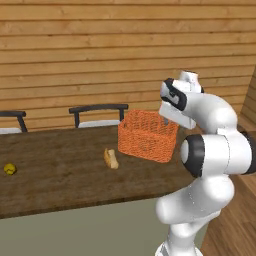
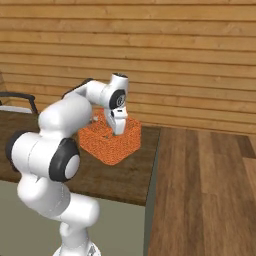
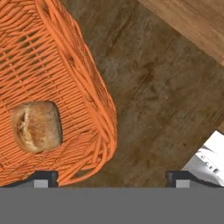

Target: Open the cabinet, pick up the bread from the cabinet and place it in the basket. Then move the basket to the dining counter.

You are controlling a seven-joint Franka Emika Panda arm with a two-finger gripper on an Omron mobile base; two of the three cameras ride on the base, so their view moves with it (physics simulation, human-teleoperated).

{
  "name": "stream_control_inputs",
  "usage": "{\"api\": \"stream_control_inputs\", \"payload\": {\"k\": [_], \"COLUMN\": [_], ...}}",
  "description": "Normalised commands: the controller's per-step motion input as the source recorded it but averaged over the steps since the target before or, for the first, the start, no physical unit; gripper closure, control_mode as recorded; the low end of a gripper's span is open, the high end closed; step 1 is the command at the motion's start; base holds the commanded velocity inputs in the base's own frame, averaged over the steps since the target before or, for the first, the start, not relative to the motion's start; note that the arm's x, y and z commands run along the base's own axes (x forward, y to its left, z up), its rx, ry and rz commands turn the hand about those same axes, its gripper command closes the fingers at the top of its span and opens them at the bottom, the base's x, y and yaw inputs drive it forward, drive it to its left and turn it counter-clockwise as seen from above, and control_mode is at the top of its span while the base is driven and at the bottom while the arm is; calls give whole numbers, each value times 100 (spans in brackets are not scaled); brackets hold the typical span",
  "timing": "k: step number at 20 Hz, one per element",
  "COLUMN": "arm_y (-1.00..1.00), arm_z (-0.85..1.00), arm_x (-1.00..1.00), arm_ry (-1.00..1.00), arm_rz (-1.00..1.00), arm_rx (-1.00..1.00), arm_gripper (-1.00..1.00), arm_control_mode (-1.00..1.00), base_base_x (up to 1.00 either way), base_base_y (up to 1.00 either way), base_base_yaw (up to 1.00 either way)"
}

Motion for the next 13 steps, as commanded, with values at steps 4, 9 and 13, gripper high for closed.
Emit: {"api": "stream_control_inputs", "payload": {"k": [4, 9, 13], "arm_y": [26, 54, 51], "arm_z": [100, 98, 77], "arm_x": [-84, -100, -100], "arm_ry": [-18, -33, -45], "arm_rz": [14, 23, 16], "arm_rx": [-18, -25, -19], "arm_gripper": [-100, -100, -100], "arm_control_mode": [-100, -100, -100], "base_base_x": [0, 0, 0], "base_base_y": [0, 0, 0], "base_base_yaw": [0, 0, 0]}}
